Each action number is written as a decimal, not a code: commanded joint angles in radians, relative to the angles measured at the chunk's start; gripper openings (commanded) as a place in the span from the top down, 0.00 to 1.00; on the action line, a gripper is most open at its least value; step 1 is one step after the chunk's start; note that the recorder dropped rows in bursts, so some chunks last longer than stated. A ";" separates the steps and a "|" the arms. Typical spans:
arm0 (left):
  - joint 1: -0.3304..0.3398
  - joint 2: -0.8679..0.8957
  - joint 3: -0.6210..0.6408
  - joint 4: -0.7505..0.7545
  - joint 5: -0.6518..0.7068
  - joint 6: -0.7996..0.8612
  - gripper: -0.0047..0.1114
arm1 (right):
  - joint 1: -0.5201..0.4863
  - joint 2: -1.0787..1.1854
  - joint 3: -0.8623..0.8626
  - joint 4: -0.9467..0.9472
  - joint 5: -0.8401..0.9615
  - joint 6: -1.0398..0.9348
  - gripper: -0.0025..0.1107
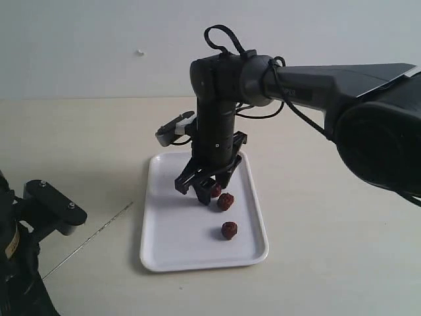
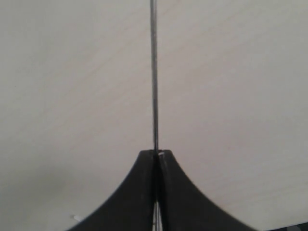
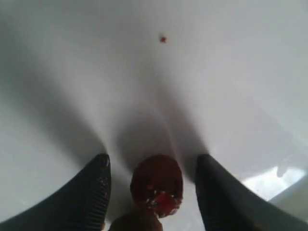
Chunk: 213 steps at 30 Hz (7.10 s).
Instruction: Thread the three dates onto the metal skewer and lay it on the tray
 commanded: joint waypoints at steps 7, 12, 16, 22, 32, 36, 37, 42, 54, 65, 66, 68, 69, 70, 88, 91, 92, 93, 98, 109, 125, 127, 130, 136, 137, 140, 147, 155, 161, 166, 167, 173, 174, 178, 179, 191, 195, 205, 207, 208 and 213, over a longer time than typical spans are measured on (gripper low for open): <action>0.001 -0.006 0.004 0.007 0.001 -0.006 0.96 | 0.000 -0.002 -0.005 -0.007 0.002 -0.017 0.56; 0.001 -0.006 0.004 0.007 0.001 -0.006 0.96 | 0.000 -0.002 -0.005 -0.007 0.002 -0.017 0.68; 0.001 -0.006 0.004 0.009 0.001 -0.006 0.96 | 0.000 -0.002 -0.005 -0.007 0.002 -0.017 0.74; 0.001 -0.006 0.004 0.009 0.001 -0.006 0.96 | 0.000 -0.005 -0.005 -0.011 0.002 -0.020 0.74; 0.001 -0.006 0.004 0.011 0.001 -0.006 0.96 | 0.000 -0.052 -0.007 -0.042 0.002 -0.023 0.74; 0.001 -0.006 0.004 0.011 0.001 -0.006 0.96 | 0.000 -0.082 -0.007 -0.049 0.002 -0.034 0.74; 0.001 -0.006 0.004 0.014 0.001 -0.006 0.96 | 0.000 -0.091 -0.007 -0.049 0.002 -0.037 0.74; 0.001 -0.006 0.004 0.014 0.001 -0.006 0.96 | 0.000 -0.138 -0.007 -0.049 0.002 -0.055 0.74; 0.001 -0.006 0.004 0.015 -0.001 -0.006 0.96 | -0.079 -0.214 -0.007 0.184 0.002 -0.137 0.74; 0.001 -0.006 0.004 0.025 -0.070 0.030 0.96 | -0.259 -0.227 0.006 0.637 0.002 -0.403 0.74; 0.001 -0.006 0.004 0.025 -0.094 0.032 0.96 | -0.270 -0.218 0.006 0.686 0.002 -0.422 0.74; 0.001 -0.006 0.004 0.035 -0.150 0.032 0.96 | -0.303 -0.191 0.006 0.794 0.002 -0.460 0.74; 0.001 -0.006 0.004 0.057 -0.178 0.032 0.96 | -0.317 -0.176 0.006 0.830 0.002 -0.473 0.74; 0.001 -0.006 0.004 0.095 -0.208 0.032 0.96 | -0.326 -0.160 0.006 0.834 0.002 -0.476 0.74; 0.445 0.191 -0.009 0.913 -1.002 -0.115 0.96 | -0.403 -0.116 0.006 1.099 0.002 -0.480 0.74; 0.447 0.250 -0.049 0.915 -0.944 -0.103 0.96 | -0.389 -0.118 0.006 1.090 0.002 -0.480 0.74; 0.447 0.267 -0.060 0.915 -0.924 -0.103 0.96 | -0.382 -0.118 0.006 1.090 0.002 -0.480 0.74; 0.447 0.282 -0.074 0.915 -0.918 -0.103 0.96 | -0.371 -0.118 0.006 1.090 0.002 -0.480 0.74; 0.447 0.315 -0.108 0.926 -0.925 -0.099 0.96 | -0.336 -0.118 0.006 1.064 0.002 -0.482 0.74; 0.558 0.315 -0.092 0.961 -1.245 -0.075 0.96 | -0.345 -0.120 0.006 1.011 0.002 -0.450 0.74; 0.585 0.328 -0.081 0.875 -1.326 0.051 0.96 | -0.348 -0.159 0.006 1.032 0.002 -0.445 0.74; 0.586 0.328 -0.081 0.870 -1.326 0.055 0.96 | -0.348 -0.159 0.006 1.035 0.002 -0.443 0.74; 0.586 0.328 -0.081 0.858 -1.327 0.058 0.96 | -0.348 -0.159 0.006 1.035 0.002 -0.437 0.74; 0.586 0.328 -0.081 0.858 -1.343 0.062 0.96 | -0.348 -0.162 0.006 1.053 0.002 -0.435 0.74; 0.586 0.328 -0.081 0.858 -1.351 0.062 0.96 | -0.348 -0.165 0.006 1.055 0.002 -0.435 0.74; 0.586 0.328 -0.081 0.858 -1.359 0.064 0.96 | -0.348 -0.169 0.006 1.074 0.002 -0.414 0.74; 0.586 0.328 -0.081 0.858 -1.367 0.066 0.96 | -0.348 -0.184 0.006 1.066 0.002 -0.401 0.74; 0.586 0.328 -0.081 0.858 -1.377 0.066 0.96 | -0.316 -0.190 0.006 1.039 0.002 -0.401 0.74; 0.586 0.328 -0.078 0.858 -1.377 0.062 0.96 | -0.308 -0.190 0.006 0.996 0.002 -0.401 0.74; 0.586 0.328 -0.078 0.858 -1.382 0.062 0.96 | -0.308 -0.190 0.006 0.990 0.002 -0.401 0.74; 0.586 0.328 -0.078 0.860 -1.382 0.062 0.96 | -0.308 -0.190 0.006 0.990 0.002 -0.401 0.74; 0.586 0.328 -0.070 0.862 -1.382 0.085 0.96 | -0.308 -0.190 0.006 0.991 0.002 -0.405 0.74; 0.586 0.328 -0.070 0.862 -1.382 0.085 0.96 | -0.308 -0.190 0.006 0.989 0.002 -0.411 0.74; 0.586 0.328 -0.068 0.882 -1.379 0.085 0.96 | -0.308 -0.190 0.006 0.989 0.002 -0.411 0.74; 0.586 0.328 -0.068 0.882 -1.379 0.085 0.96 | -0.308 -0.190 0.006 0.989 0.002 -0.411 0.74; 0.586 0.328 -0.068 0.888 -1.404 0.113 0.96 | -0.308 -0.190 0.006 0.978 0.002 -0.413 0.74; 0.586 0.328 -0.068 0.886 -1.430 0.151 0.96 | -0.308 -0.190 0.006 0.953 0.002 -0.410 0.74; 0.586 0.328 -0.068 0.826 -1.448 0.204 0.96 | -0.308 -0.190 0.006 0.942 0.002 -0.410 0.81; 0.586 0.328 -0.068 0.821 -1.446 0.209 0.96 | -0.308 -0.190 0.006 0.942 0.002 -0.410 0.81; 0.586 0.328 -0.068 0.821 -1.446 0.212 0.96 | -0.308 -0.190 0.006 0.942 0.002 -0.410 0.81; 0.586 0.328 -0.068 0.762 -1.474 0.212 0.96 | -0.308 -0.190 0.006 0.937 0.002 -0.405 0.81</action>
